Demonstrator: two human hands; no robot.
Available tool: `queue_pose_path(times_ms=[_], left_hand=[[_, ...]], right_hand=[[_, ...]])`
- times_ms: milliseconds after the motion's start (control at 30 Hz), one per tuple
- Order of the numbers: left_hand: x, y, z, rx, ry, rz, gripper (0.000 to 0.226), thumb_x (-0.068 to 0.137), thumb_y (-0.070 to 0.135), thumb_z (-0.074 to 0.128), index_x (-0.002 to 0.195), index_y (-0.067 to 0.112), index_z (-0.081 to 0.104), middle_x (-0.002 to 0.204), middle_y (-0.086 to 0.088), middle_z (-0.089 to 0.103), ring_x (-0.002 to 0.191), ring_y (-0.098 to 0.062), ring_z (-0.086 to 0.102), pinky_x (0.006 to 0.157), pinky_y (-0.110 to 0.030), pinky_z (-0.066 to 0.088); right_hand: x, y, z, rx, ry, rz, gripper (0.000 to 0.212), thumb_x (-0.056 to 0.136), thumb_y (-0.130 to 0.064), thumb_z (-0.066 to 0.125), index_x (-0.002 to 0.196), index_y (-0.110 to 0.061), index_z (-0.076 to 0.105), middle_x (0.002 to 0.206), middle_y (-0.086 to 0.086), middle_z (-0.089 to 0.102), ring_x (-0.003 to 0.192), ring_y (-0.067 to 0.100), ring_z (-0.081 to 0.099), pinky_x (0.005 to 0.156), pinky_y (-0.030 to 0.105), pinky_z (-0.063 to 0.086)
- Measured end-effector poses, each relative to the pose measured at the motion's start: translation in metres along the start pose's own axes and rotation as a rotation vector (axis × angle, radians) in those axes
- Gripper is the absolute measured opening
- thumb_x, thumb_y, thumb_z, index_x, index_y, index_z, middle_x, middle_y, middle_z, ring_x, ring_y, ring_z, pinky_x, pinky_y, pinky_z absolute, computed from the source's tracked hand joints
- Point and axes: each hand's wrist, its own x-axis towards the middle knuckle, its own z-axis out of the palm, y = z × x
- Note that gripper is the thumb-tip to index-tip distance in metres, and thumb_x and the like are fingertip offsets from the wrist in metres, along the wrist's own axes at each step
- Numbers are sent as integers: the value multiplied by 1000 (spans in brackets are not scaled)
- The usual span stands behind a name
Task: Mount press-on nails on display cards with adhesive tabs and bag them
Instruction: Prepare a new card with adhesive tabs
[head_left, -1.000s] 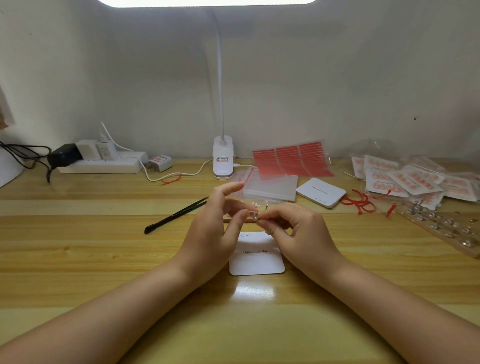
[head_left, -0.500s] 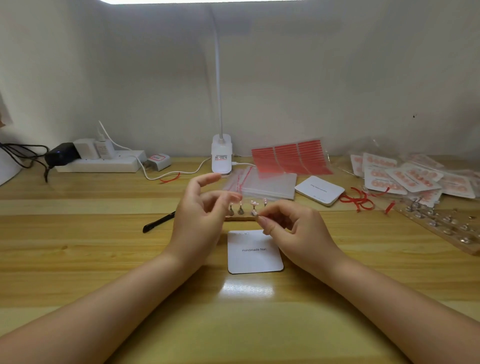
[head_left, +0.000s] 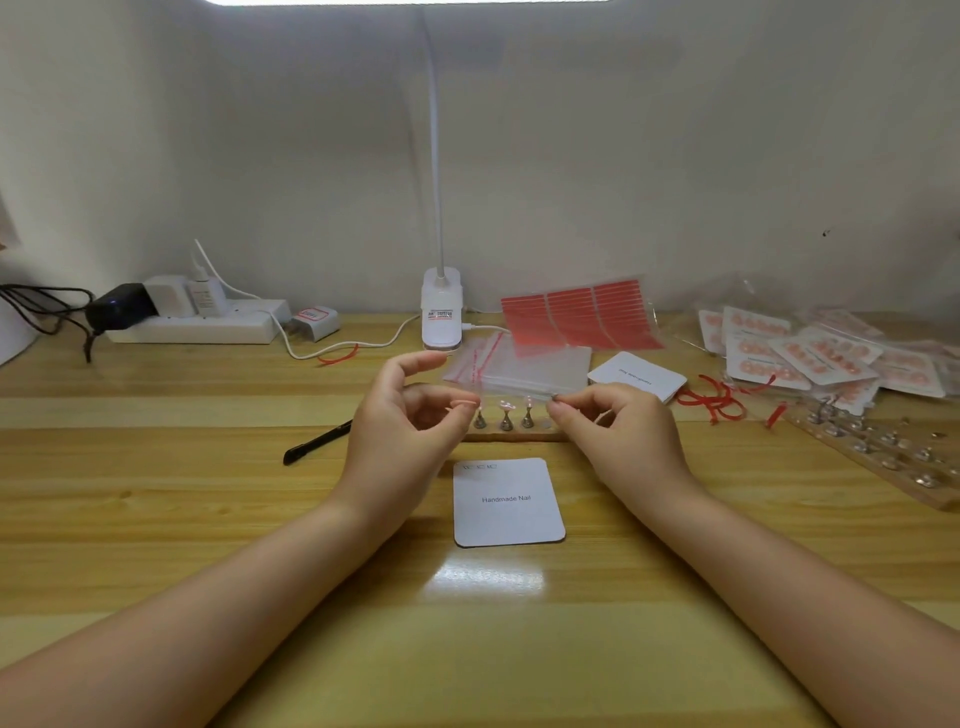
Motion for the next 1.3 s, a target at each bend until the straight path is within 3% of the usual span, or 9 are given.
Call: queue_pose_path(times_ms=[100,267,433,567,667,800,1100,1200,1300], left_hand=[[0,-1,1,24,-10,11,41,84,12,73,115,30,51,88,5,75,85,-20,70,85,-37,57],[0,-2,2,44,-21,17,40,85,13,73,113,31,52,90,7,75,84,-9,71,84,-31,56],[-3,-1,2,93,-26,64,40,83,16,75,111,34,53,88,10,75,85,-4,70,82,-26,54],[-5,-2,0,139,-44,109,44,81,20,77,113,37,52,87,13,75,85,-2,69,79,-17,52],[-7,-3,1,157,-88,148,47,80,16,78,116,33,53,85,10,75,84,-3,69,78,-14,50],[-11,-3,1,229,-165,201,52,81,16,77,125,25,50,84,14,74,83,-4,68,79,-15,48],[-13,1,2,210,-157,214,49,82,38,66,125,28,45,81,11,73,80,-4,66,77,-12,46],[-15,2,3,284,-98,351,51,82,18,74,125,19,47,89,7,69,82,-7,64,75,-11,48],[-17,4,4,364,-99,501,52,79,6,77,125,7,51,99,3,67,85,-7,64,79,-11,49]], right_hand=[[2,3,2,-65,-16,19,6,83,-29,74,77,-28,76,74,-11,64,69,0,54,62,18,38],[2,4,2,-117,-68,8,3,82,-28,76,79,-27,76,65,-29,57,69,-16,54,61,4,36],[-4,-1,2,-190,-5,-45,13,81,-27,74,91,-19,70,65,-7,55,60,3,49,58,19,37],[-18,-14,1,-161,55,-272,12,79,-20,74,84,-18,63,64,-4,52,61,11,49,56,30,43],[-30,-23,4,-139,-54,-498,17,80,-20,74,96,-18,72,69,-6,55,61,11,50,56,28,45],[-33,-22,6,-155,-137,-565,26,81,-17,76,107,-21,74,76,-6,58,63,11,52,59,28,48],[-30,-20,7,10,-122,-426,9,83,-21,75,92,-22,78,70,-9,61,60,10,53,57,21,43],[-27,-19,7,190,-130,-212,8,82,-22,75,89,-24,79,63,-7,63,59,9,53,58,24,42],[-27,-22,6,359,-205,-48,7,83,-23,75,86,-26,80,65,10,65,59,18,52,59,31,41]])
